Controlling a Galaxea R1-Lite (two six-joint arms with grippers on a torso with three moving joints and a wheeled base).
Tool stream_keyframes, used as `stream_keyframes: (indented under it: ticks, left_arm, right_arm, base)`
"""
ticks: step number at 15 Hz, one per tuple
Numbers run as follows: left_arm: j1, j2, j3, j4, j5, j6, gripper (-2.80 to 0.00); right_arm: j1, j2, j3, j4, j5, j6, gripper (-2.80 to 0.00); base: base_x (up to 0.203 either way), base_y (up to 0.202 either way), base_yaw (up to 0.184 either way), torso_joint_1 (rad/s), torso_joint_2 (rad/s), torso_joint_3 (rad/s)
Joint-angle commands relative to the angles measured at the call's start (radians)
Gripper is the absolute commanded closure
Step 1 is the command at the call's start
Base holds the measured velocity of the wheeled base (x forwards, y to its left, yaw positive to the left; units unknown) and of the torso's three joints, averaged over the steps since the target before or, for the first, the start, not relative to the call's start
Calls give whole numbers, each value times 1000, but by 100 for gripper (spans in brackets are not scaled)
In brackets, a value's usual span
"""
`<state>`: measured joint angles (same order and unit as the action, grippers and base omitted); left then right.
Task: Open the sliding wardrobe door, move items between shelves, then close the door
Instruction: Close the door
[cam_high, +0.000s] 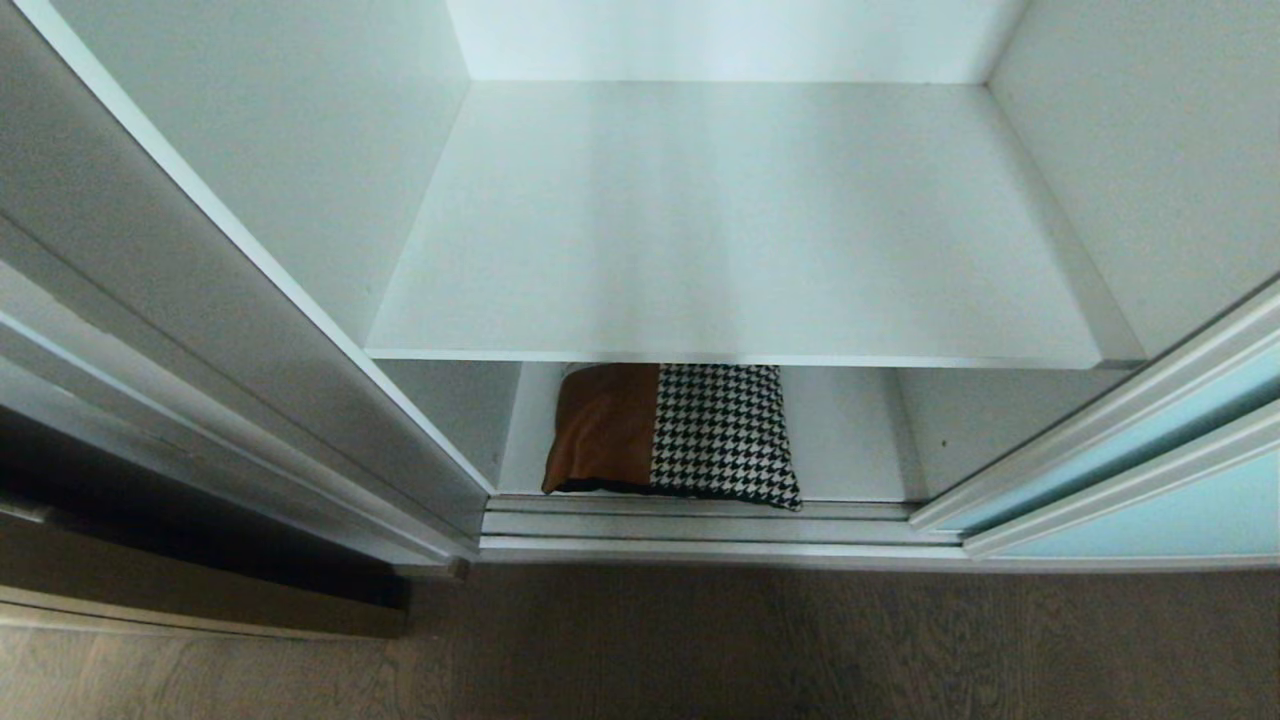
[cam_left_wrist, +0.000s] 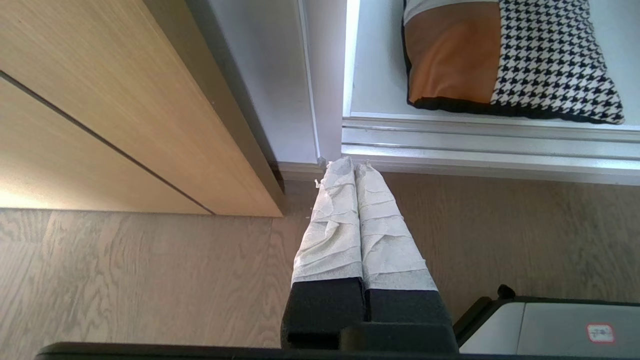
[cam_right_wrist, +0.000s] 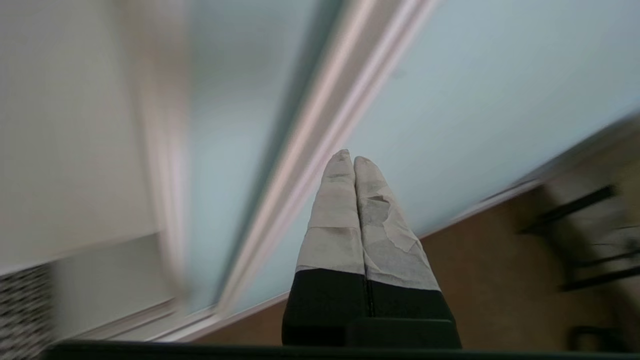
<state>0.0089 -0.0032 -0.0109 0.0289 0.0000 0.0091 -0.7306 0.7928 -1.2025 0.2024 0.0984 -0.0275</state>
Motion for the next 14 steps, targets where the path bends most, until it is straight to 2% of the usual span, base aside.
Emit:
stream_keyframes:
  ticks: [1,7,10,14]
  left_arm:
    - [0,2,0,0,0,0,0]
    - [0,2,0,0,0,0,0]
    - [0,2,0,0,0,0,0]
    - [0,2,0,0,0,0,0]
  right_arm:
    - [-117,12,15,-20,56,-4,0]
    - [-392,0,75,-113,233,-19,0]
    - [-471,14,121,-198,296,-30,0]
    - [-570,76,116,-192,467,-51,0]
  base:
    - [0,0,0,0,0,0]
    - [0,0,0,0,0,0]
    - [0,0,0,0,0,0]
    - [0,0,0,0,0,0]
